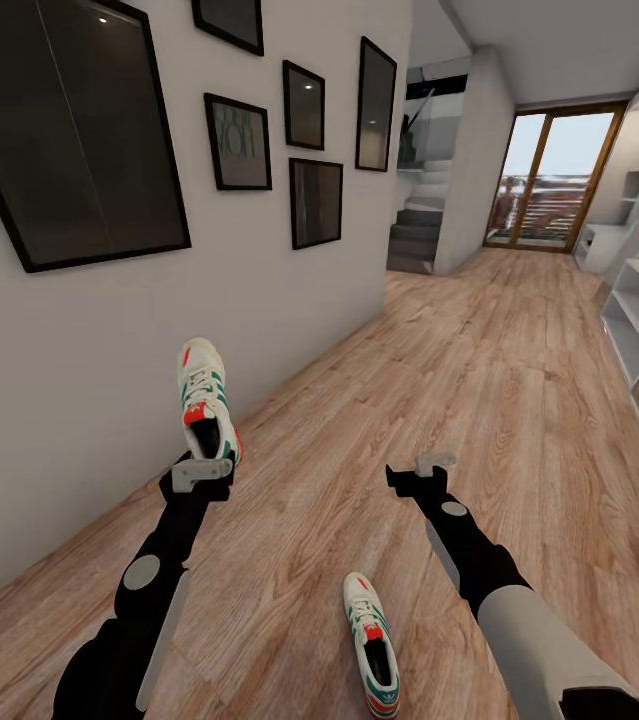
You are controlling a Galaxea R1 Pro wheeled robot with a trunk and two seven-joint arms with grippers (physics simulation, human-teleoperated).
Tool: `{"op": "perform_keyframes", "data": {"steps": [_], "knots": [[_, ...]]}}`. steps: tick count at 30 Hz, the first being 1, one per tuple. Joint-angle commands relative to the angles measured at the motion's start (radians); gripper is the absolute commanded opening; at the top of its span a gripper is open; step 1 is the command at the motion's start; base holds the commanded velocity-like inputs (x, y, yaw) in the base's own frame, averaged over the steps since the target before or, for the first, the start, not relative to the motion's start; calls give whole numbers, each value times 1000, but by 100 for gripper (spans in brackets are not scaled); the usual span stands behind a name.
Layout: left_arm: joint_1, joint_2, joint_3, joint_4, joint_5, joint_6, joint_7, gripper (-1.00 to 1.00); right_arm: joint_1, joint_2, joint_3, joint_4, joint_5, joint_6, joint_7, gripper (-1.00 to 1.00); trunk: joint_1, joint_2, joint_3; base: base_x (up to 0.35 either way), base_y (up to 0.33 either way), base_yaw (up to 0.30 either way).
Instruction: Pick up the two gym shoes and the two sandals from the corridor floor and place them onto the hallstand (shoe rack) in the corridor, making sure they are on the rack and not on the floor. Arrange them so the two gym shoes are next to each other and the two sandals are next to each other.
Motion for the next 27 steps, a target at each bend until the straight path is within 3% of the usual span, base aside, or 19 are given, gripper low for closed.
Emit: {"op": "perform_keyframes", "data": {"steps": [1, 21, 27], "knots": [[0, 0, -2, -1, -5, 6, 7, -100, 0, 0, 0, -1, 10, 4, 0, 100, 0, 0, -1, 0, 0, 0], [0, 0, -2, -1, -4, 6, 7, -100, 0, 0, 35, -1, 7, -5, 3, 100, 0, 0, -1, -9, 6, 0], [0, 0, -2, 1, -3, 6, 7, -100, 0, 0, 31, 73, 2, -7, 3, 100, 0, 0, -1, -208, 174, 0]]}}
